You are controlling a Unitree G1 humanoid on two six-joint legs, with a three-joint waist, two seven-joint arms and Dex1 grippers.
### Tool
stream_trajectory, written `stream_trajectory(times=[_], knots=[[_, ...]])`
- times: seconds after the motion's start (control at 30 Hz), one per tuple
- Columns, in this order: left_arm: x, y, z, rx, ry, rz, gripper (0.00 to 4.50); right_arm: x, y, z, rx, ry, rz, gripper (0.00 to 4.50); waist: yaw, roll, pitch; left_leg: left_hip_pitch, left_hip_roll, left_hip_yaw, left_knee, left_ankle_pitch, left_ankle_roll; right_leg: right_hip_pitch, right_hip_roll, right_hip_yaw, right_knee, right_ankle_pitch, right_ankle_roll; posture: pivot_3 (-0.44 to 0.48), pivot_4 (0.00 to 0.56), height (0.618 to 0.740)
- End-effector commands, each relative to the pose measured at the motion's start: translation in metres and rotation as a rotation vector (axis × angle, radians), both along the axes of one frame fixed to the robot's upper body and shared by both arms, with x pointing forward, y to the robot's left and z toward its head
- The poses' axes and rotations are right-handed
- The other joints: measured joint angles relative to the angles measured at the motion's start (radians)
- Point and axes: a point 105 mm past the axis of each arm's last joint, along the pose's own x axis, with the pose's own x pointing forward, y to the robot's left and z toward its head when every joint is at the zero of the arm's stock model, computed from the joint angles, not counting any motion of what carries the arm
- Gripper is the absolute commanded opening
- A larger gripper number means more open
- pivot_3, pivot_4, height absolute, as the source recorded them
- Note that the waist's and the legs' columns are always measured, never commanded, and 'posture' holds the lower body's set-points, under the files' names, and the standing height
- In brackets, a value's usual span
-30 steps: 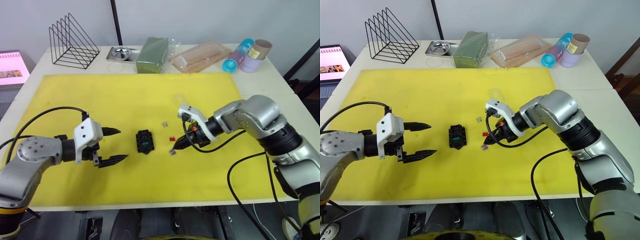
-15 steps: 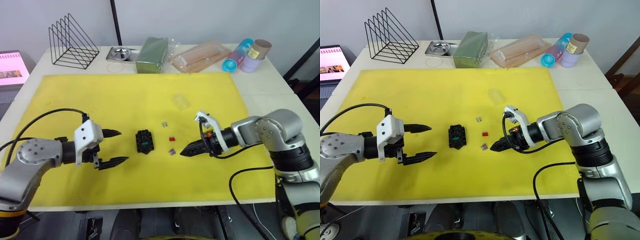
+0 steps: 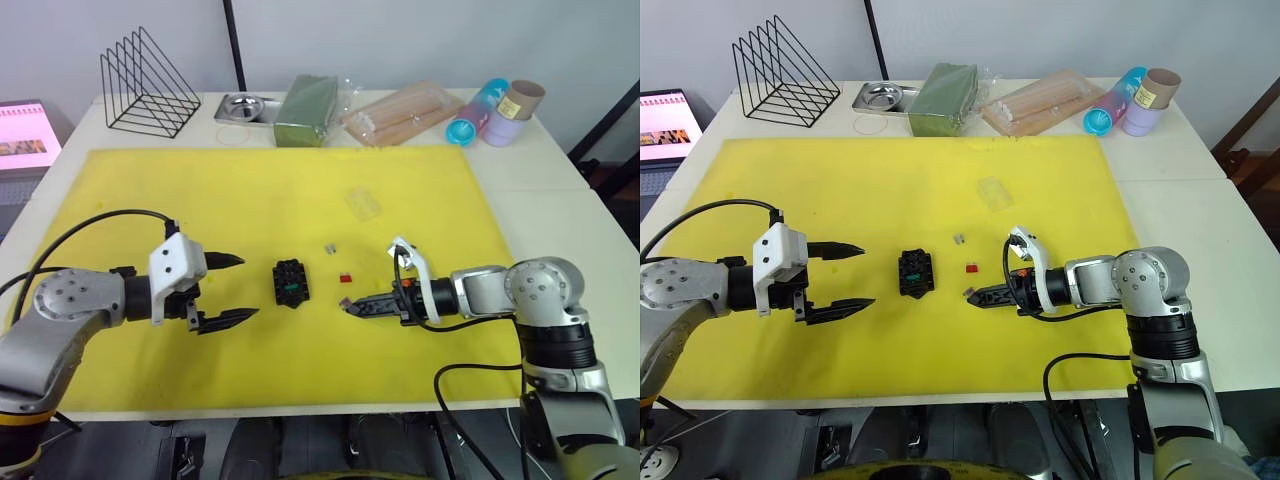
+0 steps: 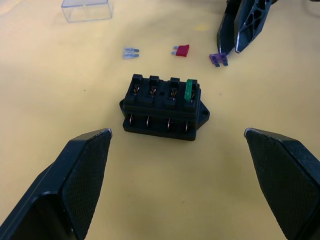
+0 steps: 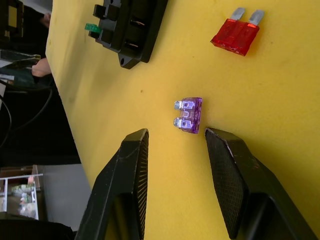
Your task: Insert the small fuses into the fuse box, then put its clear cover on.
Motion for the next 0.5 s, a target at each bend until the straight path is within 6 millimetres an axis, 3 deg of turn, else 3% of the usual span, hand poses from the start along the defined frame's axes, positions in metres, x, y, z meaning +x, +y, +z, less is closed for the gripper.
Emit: stream_trajectory(times=[0.03,0.4,0.5], knots=[[-0.0013,-0.0030,0.0038,0.005,-0.018,-0.016,4.50,0.0020,0.0013,-0.0026,0.026,0.027,-0.035,1.92,-0.001,0.000,0.000,0.000,0.000,0.000,0.000,0.000,0.000,0.000,0.000,0.000,0.000,0.000,0.000,0.000,0.150,0.740],[-0.0026,-0.0021,0.0019,0.001,-0.015,-0.006,4.50,0.0024,0.0046,-0.0032,0.037,0.041,-0.059,1.92,-0.002,0.000,0.000,0.000,0.001,0.000,0.000,0.000,0.000,0.000,0.001,0.000,0.000,0.000,0.000,0.000,0.150,0.740],[-0.0023,-0.0020,0.0018,0.000,-0.016,-0.004,4.50,0.0027,0.0048,-0.0030,0.037,0.042,-0.063,1.31,-0.002,0.000,0.000,0.000,0.001,0.000,0.000,0.000,0.000,0.000,0.001,0.000,0.000,0.000,0.000,0.000,0.150,0.740]])
